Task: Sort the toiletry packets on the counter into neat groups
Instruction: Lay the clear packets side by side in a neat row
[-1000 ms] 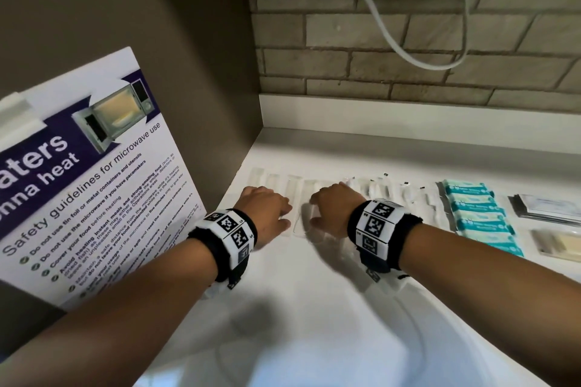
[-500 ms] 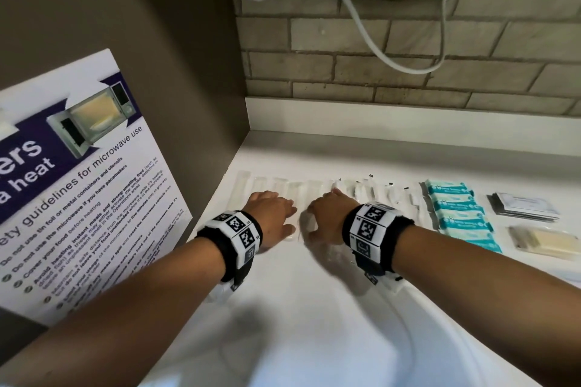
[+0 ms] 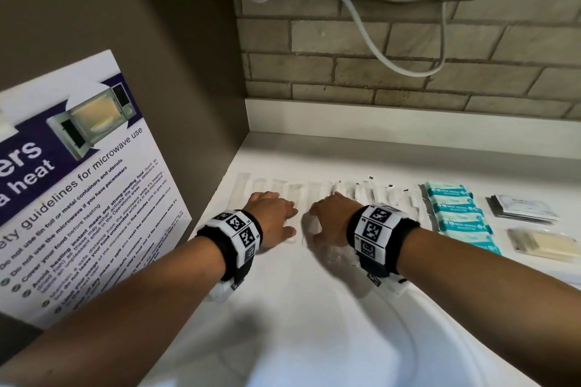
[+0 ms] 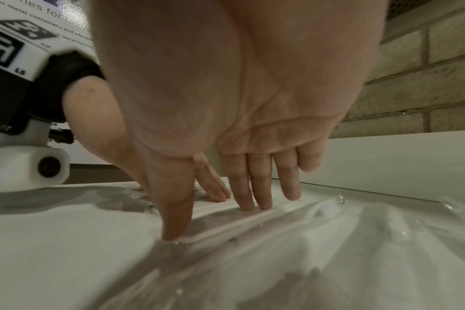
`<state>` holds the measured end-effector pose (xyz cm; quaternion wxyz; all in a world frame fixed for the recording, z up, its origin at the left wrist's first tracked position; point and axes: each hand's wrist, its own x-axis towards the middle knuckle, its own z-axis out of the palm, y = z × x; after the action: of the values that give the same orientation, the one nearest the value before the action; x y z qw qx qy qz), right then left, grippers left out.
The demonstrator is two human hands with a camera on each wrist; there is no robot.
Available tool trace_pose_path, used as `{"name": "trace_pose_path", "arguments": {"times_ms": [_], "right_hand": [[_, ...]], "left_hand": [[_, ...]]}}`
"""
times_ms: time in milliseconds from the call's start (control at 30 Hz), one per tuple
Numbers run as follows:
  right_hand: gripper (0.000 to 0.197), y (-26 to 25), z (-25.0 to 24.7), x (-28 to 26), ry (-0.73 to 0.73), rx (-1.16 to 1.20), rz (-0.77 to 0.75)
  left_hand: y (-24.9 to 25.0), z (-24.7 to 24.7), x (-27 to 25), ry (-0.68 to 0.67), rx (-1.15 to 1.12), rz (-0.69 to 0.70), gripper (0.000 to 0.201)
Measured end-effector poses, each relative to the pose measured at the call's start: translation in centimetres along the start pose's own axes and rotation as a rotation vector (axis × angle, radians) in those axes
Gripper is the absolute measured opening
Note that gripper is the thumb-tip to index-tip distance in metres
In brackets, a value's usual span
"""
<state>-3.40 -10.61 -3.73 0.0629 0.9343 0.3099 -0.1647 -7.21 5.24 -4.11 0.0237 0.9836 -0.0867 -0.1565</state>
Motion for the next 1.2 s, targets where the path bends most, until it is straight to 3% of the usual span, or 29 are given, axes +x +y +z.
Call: {"name": "trace_pose_path", "arguments": {"times_ms": [133,300,467,833,1200], "right_hand": [[0.057,-0.1,-0.5,-0.3,0.011,0.039,0.018],[0.056,-1.0,-1.4,0.0,0.126,0.098,0.008],[0.059,-2.3,-1.0,1.1,0.114,0.102,0.021],[0.037,-3.0,0.8,2.6,0.067,0.084,-0.004],[0.038,-2.8,1.0,3.0,0.088,0.110,-0.009]], "left_hand": [[-0.2,-0.1,-0.2,0.010,-0.019,0.011,0.056],[-1.9,-0.5,-0.5,0.101,-0.038,-0.029,0.054],[-2.9,-0.3,-0.8,0.028,-0.012,-0.068,0.056],[-3.9,-0.2,-1.0,-0.030,0.029,-0.071,0.057],[-4.5,-0.4,-0.7,-0.070,-0.004,-0.055,0.056]]}}
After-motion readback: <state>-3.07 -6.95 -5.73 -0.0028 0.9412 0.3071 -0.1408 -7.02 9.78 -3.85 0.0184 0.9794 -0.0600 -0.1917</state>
